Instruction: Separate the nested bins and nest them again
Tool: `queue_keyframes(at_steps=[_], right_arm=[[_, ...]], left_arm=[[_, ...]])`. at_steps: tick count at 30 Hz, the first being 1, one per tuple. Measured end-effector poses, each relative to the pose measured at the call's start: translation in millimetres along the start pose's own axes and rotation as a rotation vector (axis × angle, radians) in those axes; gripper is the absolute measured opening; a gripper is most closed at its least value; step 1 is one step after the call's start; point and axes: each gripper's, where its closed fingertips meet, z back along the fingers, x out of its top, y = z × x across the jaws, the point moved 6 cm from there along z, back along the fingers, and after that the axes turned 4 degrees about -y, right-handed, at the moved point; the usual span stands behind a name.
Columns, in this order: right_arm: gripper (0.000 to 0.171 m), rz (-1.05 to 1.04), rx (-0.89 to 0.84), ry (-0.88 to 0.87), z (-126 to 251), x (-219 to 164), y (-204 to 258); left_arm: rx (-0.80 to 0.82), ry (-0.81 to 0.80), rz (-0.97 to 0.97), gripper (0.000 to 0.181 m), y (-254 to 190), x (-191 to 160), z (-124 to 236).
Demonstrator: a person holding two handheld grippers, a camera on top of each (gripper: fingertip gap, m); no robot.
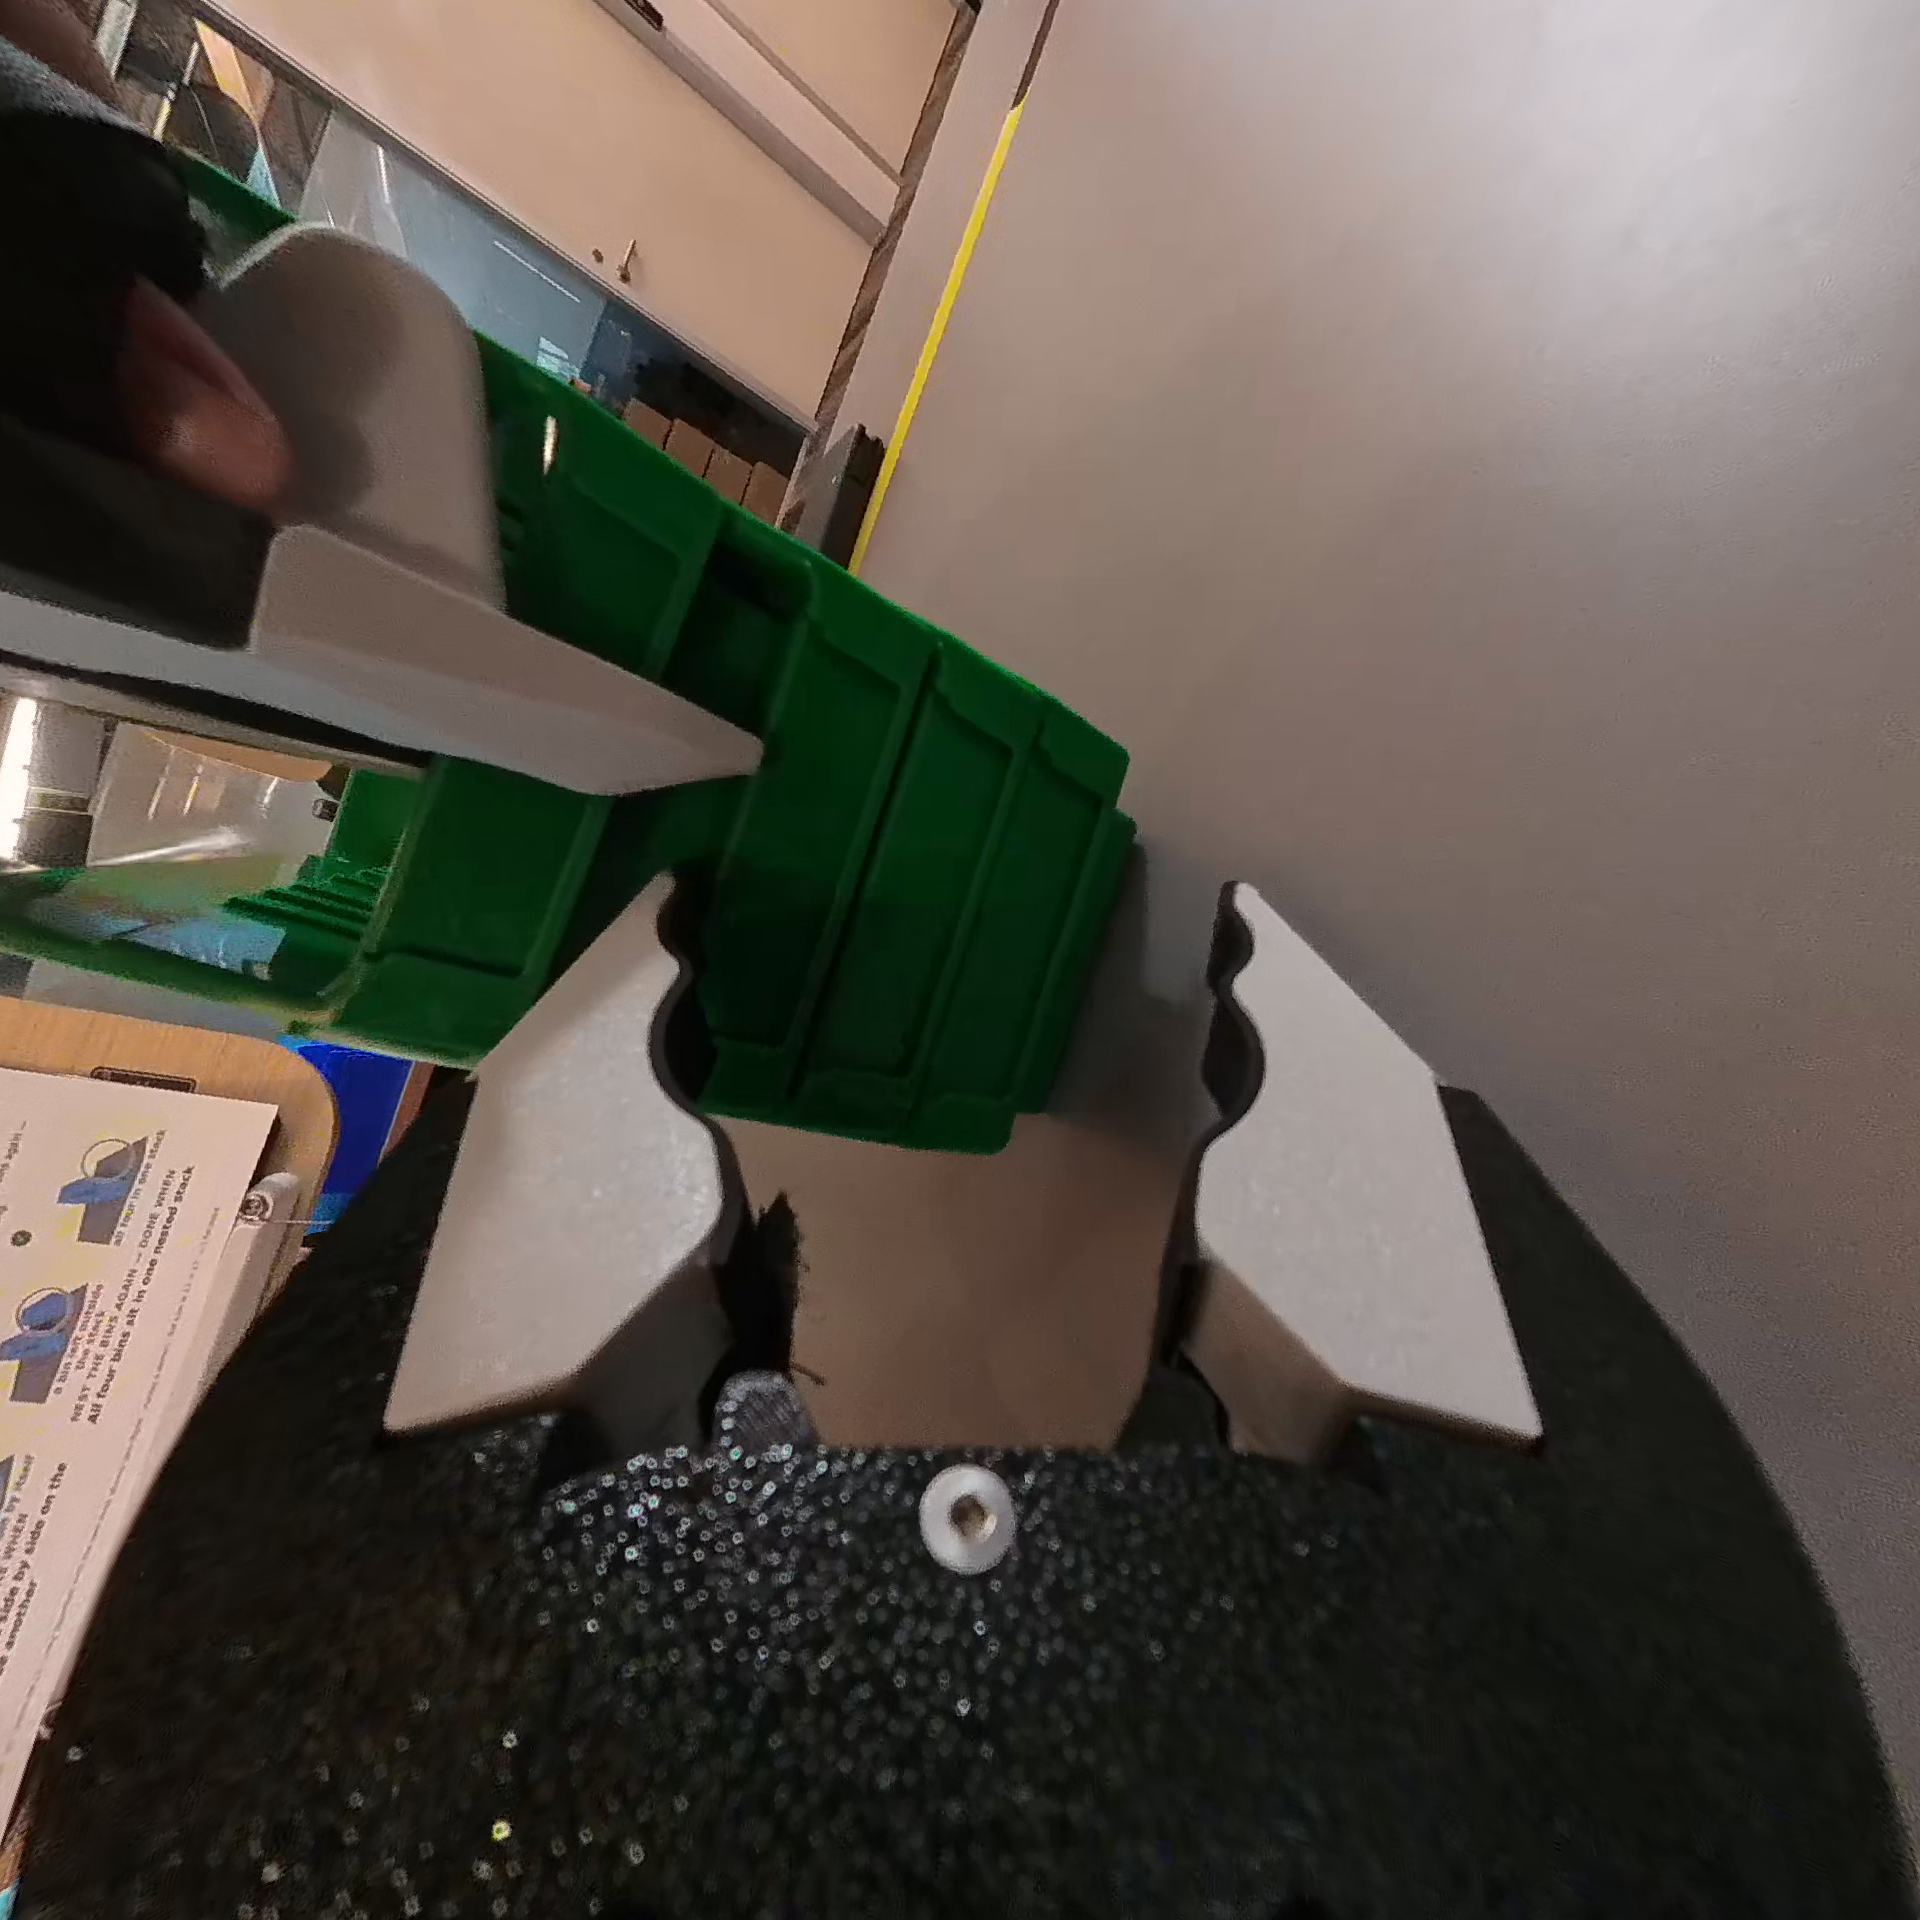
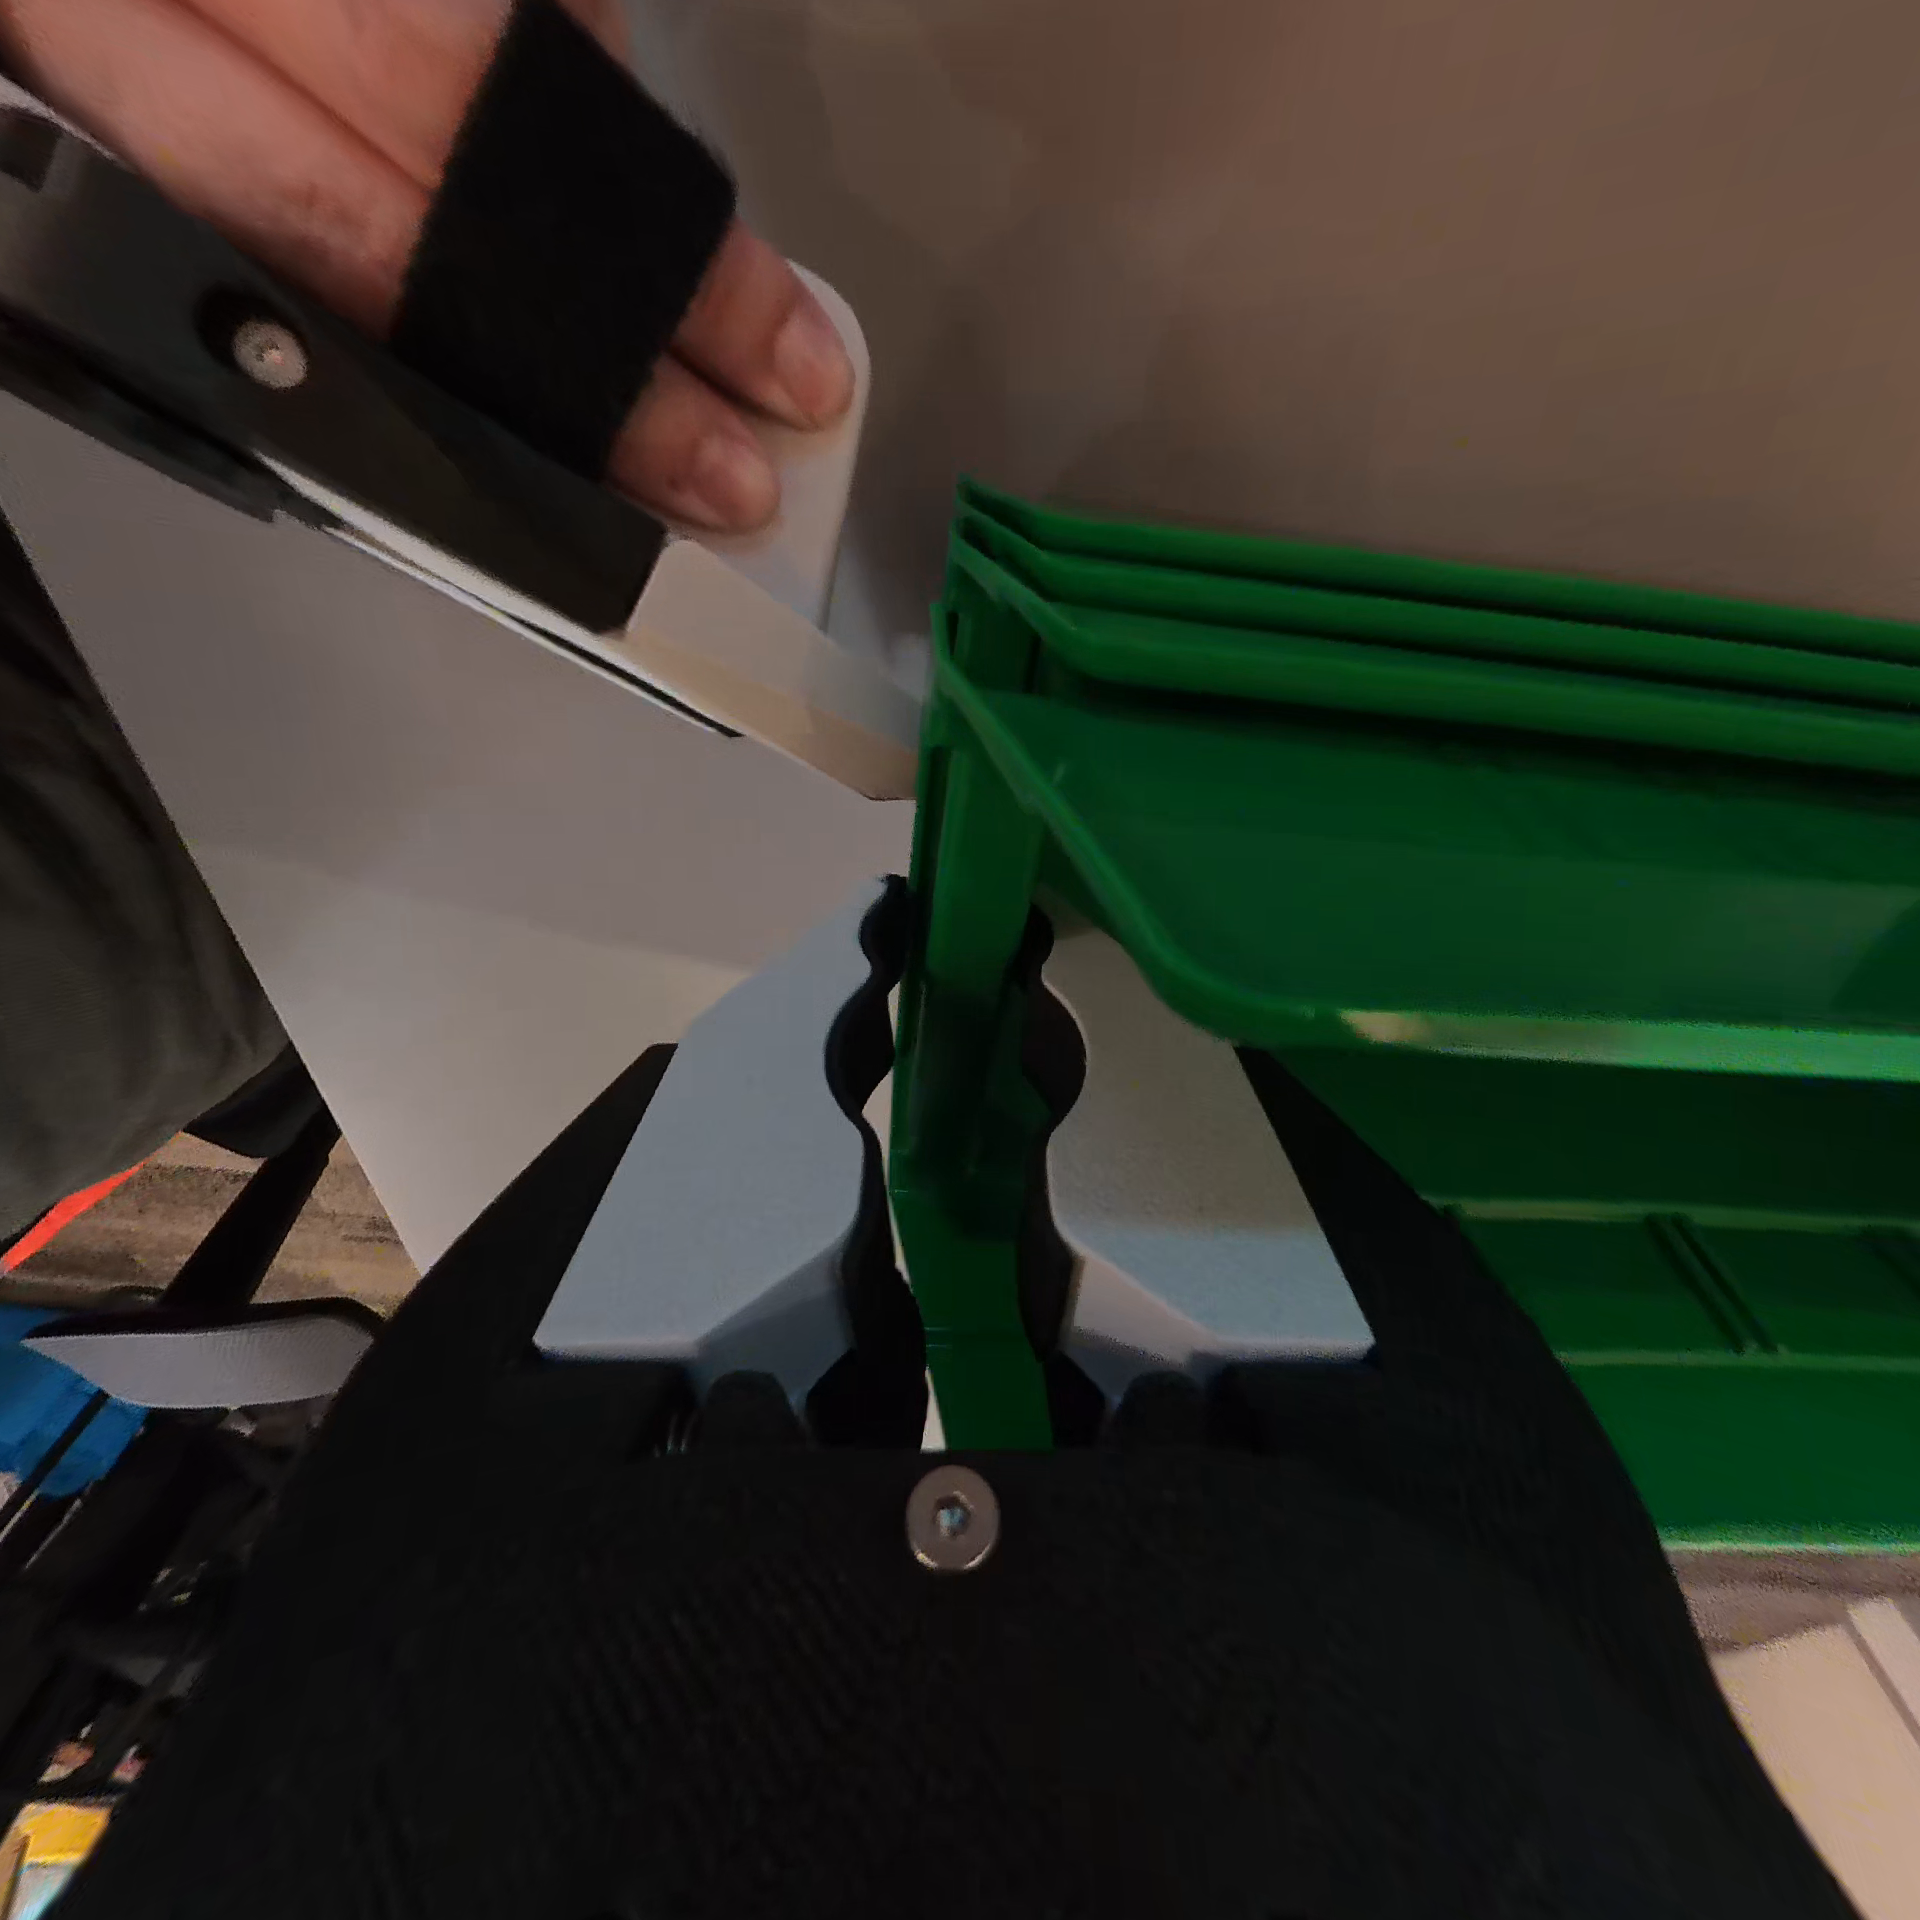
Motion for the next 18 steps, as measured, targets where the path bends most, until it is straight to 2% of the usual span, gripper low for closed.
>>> queue_keyframes(at_steps=[1,6,10,13,18], right_arm=[[0.017,-0.009,-0.009,0.011,0,0,0],[0.017,0.006,-0.010,0.008,0,-4,0],[0.016,0.010,-0.002,-0.027,1,-6,-1],[0.017,0.017,-0.002,-0.034,3,-8,-1],[0.017,0.026,0.003,-0.022,4,-12,-2]], left_arm=[[-0.001,0.002,0.000,0.093,1,0,0],[0.006,0.012,-0.003,0.080,7,3,-1],[0.106,0.035,-0.038,0.044,19,4,-2],[0.150,0.044,-0.058,0.028,26,7,-3],[0.150,0.011,-0.028,0.027,26,8,-5]])
